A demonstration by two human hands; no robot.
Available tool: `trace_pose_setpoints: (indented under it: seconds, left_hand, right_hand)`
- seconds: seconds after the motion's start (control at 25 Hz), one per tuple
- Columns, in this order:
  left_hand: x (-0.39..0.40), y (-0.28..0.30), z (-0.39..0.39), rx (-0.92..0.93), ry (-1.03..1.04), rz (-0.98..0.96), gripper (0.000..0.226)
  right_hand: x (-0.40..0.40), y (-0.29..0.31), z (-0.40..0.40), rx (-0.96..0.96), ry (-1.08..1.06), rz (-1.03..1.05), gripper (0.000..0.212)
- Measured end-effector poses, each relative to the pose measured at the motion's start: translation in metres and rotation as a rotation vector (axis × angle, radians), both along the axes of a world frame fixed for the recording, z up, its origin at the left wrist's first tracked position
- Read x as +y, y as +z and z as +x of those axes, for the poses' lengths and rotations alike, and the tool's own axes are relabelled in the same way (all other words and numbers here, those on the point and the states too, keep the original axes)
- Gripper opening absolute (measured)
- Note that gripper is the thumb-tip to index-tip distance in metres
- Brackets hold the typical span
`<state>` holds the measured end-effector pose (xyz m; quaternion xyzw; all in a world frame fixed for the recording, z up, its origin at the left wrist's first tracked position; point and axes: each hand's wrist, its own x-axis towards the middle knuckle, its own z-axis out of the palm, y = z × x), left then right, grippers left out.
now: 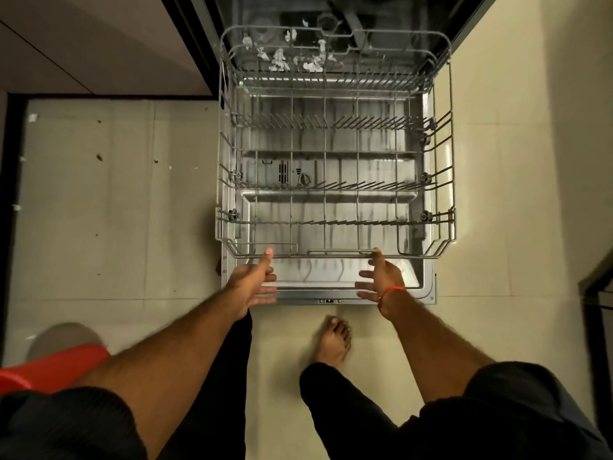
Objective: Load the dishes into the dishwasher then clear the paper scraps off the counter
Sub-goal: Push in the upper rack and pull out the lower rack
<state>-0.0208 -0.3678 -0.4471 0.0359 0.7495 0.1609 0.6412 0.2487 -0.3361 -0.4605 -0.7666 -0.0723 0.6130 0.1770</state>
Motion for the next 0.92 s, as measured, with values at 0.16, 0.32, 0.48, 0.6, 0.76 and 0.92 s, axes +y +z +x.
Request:
trace_pose_setpoints:
  seconds: [0.16,0.32,0.48,0.6,0.76,0.92]
  left_hand:
    - [-0.003,0.059,-0.005,0.203,-0.127,0.192,0.038]
    - [0.007,0.166,-0.014,0.261,-0.201,0.425,0.029]
    - [0.011,0.263,-0.038,0.349,-0.333,0.591,0.031]
    - [0.014,0.339,-0.062,0.404,-0.337,0.656,0.018]
    - [0.023,0.401,-0.118,0.462,-0.288,0.715,0.015]
    - [0.041,0.439,-0.214,0.499,-0.226,0.819,0.017]
  right_hand:
    - [0.009,0.062,-0.006,-0.123,0.106,0.187,0.041]
    - [0.038,0.165,-0.025,-0.040,0.226,0.380,0.023]
    - [0.059,0.260,-0.062,-0.035,0.436,0.470,0.015]
    - [0.072,0.330,-0.106,-0.015,0.523,0.531,0.013]
    - [0.083,0.398,-0.177,0.031,0.569,0.630,0.014]
    - [0.100,0.440,-0.270,0.048,0.595,0.691,0.013]
